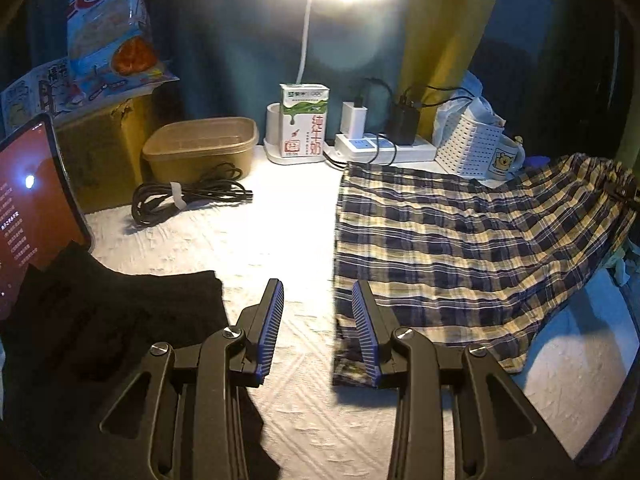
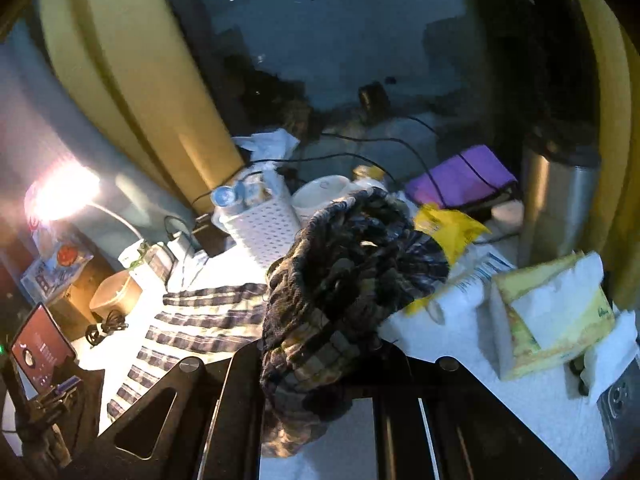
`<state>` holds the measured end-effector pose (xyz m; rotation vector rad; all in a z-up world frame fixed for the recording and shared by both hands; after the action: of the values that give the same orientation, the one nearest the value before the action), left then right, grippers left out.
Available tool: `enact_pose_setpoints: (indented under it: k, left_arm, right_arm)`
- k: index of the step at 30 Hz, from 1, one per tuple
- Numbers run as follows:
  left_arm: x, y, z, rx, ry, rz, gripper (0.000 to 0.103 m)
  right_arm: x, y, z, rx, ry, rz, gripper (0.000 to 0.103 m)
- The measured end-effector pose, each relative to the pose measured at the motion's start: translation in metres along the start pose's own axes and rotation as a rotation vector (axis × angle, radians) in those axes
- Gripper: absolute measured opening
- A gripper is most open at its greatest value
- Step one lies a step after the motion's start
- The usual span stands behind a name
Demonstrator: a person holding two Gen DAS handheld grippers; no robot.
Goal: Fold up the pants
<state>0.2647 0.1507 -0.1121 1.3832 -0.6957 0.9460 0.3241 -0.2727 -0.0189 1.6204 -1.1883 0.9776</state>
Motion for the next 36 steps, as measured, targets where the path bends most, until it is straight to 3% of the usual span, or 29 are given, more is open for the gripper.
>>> enact_pose_setpoints:
  k: [8, 13, 20, 25, 30, 34, 36]
  left_arm:
    - [0.008, -0.001, -0.038, 0.024, 0.011, 0.042, 0.035]
    - [0.01, -0.001, -0.059, 0.044, 0.016, 0.057, 0.035]
    - [0.01, -0.002, -0.088, 0.053, 0.042, 0.065, 0.035]
    - [0.009, -0.003, -0.106, 0.063, 0.051, 0.054, 0.035]
    - [0.01, 0.005, -0.114, 0.073, 0.042, 0.061, 0.035]
    - [0.009, 0.006, -0.116, 0.081, 0.042, 0.053, 0.035]
    - [0.009, 0.006, -0.113, 0.081, 0.04, 0.049, 0.035]
  right_arm:
    - [0.006, -0.014, -0.077, 0.088, 0.077, 0.001, 0.011]
    - [-0.007, -0.034, -0.134, 0.164, 0.13, -0.042, 0.011]
    - [-0.048, -0.072, -0.209, 0.257, 0.187, -0.147, 0.011]
    - [-0.103, -0.101, -0.257, 0.316, 0.216, -0.264, 0.011]
    - [-0.15, -0.12, -0.279, 0.257, 0.27, -0.351, 0.011]
    - [-0.166, -0.123, -0.29, 0.219, 0.311, -0.381, 0.012]
    - [-0.168, -0.121, -0.292, 0.22, 0.323, -0.387, 0.018]
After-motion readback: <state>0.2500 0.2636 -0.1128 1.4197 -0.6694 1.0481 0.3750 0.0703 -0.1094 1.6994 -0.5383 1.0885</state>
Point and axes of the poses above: each gripper's, at about its wrist camera, not at the fingertips, and y roughly against the way its jaws point, z to its right, x to its top, the point moved 4 cm from there along -y, roughly the way its jaws point, and after that the axes turned 15 degrees about z, right-handed, at the moved point
